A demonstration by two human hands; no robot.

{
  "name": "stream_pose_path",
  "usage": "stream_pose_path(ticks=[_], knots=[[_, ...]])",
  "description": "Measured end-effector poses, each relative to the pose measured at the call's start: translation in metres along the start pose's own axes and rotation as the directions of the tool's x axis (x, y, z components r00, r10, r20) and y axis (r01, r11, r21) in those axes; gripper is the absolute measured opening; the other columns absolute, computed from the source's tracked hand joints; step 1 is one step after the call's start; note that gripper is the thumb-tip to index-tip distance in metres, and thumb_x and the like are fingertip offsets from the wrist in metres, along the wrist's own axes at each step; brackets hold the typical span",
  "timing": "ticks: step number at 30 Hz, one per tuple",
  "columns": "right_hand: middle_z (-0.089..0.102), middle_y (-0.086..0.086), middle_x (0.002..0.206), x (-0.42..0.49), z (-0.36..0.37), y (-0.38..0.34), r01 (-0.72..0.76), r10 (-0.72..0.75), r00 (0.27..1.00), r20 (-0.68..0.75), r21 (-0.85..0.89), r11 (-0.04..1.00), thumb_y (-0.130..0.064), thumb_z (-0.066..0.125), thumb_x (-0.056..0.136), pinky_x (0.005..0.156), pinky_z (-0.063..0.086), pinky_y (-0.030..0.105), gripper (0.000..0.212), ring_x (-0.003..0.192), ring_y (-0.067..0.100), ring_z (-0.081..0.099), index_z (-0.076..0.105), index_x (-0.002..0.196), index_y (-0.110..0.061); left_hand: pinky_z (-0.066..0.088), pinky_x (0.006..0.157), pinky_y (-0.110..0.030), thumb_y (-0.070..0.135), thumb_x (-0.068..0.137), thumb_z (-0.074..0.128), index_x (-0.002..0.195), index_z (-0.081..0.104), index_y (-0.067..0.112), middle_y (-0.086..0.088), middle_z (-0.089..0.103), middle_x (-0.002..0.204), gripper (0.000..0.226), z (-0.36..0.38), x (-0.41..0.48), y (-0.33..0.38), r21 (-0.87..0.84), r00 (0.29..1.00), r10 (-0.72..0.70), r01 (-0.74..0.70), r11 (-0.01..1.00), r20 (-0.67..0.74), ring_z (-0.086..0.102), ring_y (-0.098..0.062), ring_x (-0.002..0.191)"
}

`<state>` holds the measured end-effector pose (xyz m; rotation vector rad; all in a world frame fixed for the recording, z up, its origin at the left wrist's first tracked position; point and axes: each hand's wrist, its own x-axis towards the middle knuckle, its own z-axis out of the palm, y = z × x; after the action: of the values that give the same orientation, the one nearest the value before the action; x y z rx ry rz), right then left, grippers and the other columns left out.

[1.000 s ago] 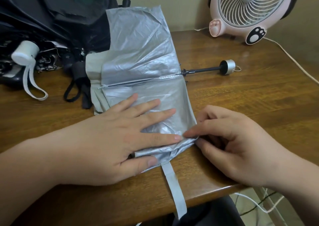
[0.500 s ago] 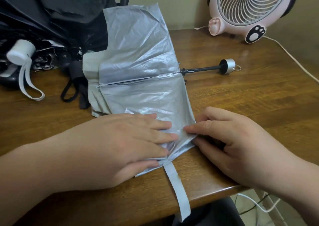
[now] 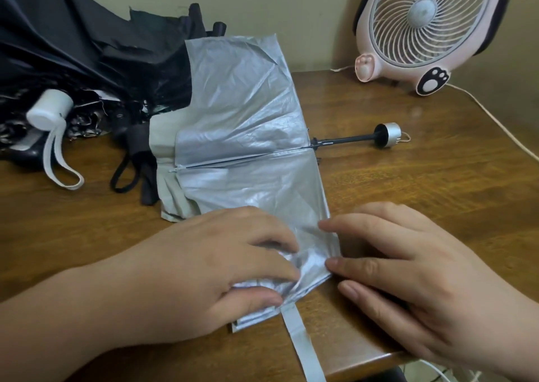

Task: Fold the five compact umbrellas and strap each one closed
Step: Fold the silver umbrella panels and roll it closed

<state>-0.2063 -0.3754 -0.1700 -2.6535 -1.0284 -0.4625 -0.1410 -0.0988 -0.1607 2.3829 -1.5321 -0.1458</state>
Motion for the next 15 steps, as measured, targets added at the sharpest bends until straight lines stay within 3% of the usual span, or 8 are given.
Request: stream_pose_path(ticks=[2,4,7,10,12,15], knots=[[0.061,0.0,0.139,0.0,0.0,0.002,0.022,-0.022,1.0,0.008,-0.004,1.0,-0.035,0.056,0.101,0.083,0.049,0.045,0.028,0.122,0.025,0.058,0.077,0.113,-0.02,0.033,0.112,-0.025,0.056,0.107,0.036,0.145,0.043,0.05,0.028,0.036,0.153,0.039,0.006,-0.007,-0.002,0.097,0.999,-0.026,0.024,0.995,0.027,0.033,0.004,0.142],[0.061,-0.004,0.139,0.0,0.001,0.003,0.019,-0.019,1.0,0.011,0.003,1.0,-0.037,0.056,0.101,0.082,0.05,0.044,0.029,0.124,0.02,0.058,0.076,0.115,-0.023,0.005,0.122,-0.029,0.063,0.107,0.017,0.155,0.016,0.058,0.032,0.008,0.165,0.048,0.005,-0.005,-0.005,0.18,0.993,-0.063,0.044,0.983,0.103,0.002,0.003,0.154],[0.063,-0.011,0.134,0.001,0.003,0.007,0.003,-0.004,1.0,0.021,0.053,0.999,-0.041,0.057,0.1,0.083,0.052,0.041,0.028,0.123,0.014,0.059,0.077,0.113,-0.026,-0.029,0.114,-0.032,0.071,0.096,0.001,0.143,-0.02,0.07,0.039,-0.039,0.151,0.052,0.003,-0.002,-0.002,0.204,0.947,-0.158,0.102,0.974,0.279,-0.043,0.007,0.138],[0.068,-0.015,0.119,0.016,-0.005,0.013,-0.039,0.039,0.999,0.004,0.201,0.979,-0.037,0.064,0.097,0.085,0.053,0.033,0.019,0.109,0.011,0.063,0.079,0.098,-0.025,-0.034,0.111,-0.03,0.072,0.095,0.003,0.14,-0.025,0.071,0.04,-0.046,0.144,0.053,-0.001,0.001,0.0,0.199,0.929,-0.168,0.105,0.974,0.331,-0.05,0.009,0.132],[0.072,-0.015,0.103,0.043,-0.015,0.018,-0.138,0.175,0.98,-0.092,0.311,0.94,-0.028,0.071,0.091,0.08,0.051,0.025,0.01,0.094,0.011,0.065,0.079,0.091,-0.023,-0.035,0.111,-0.032,0.075,0.091,-0.002,0.141,-0.025,0.07,0.039,-0.045,0.146,0.055,0.0,0.002,-0.004,0.201,0.936,-0.154,0.092,0.975,0.316,-0.049,0.007,0.134],[0.074,-0.01,0.087,0.102,-0.024,0.039,-0.381,0.558,0.805,-0.199,0.548,0.745,-0.02,0.076,0.088,0.062,0.05,0.018,0.012,0.07,0.008,0.064,0.078,0.096,-0.028,-0.031,0.115,-0.034,0.077,0.092,-0.007,0.15,-0.014,0.064,0.034,-0.034,0.156,0.059,0.005,-0.001,-0.011,0.196,0.952,-0.152,0.101,0.975,0.266,-0.039,0.002,0.144]])
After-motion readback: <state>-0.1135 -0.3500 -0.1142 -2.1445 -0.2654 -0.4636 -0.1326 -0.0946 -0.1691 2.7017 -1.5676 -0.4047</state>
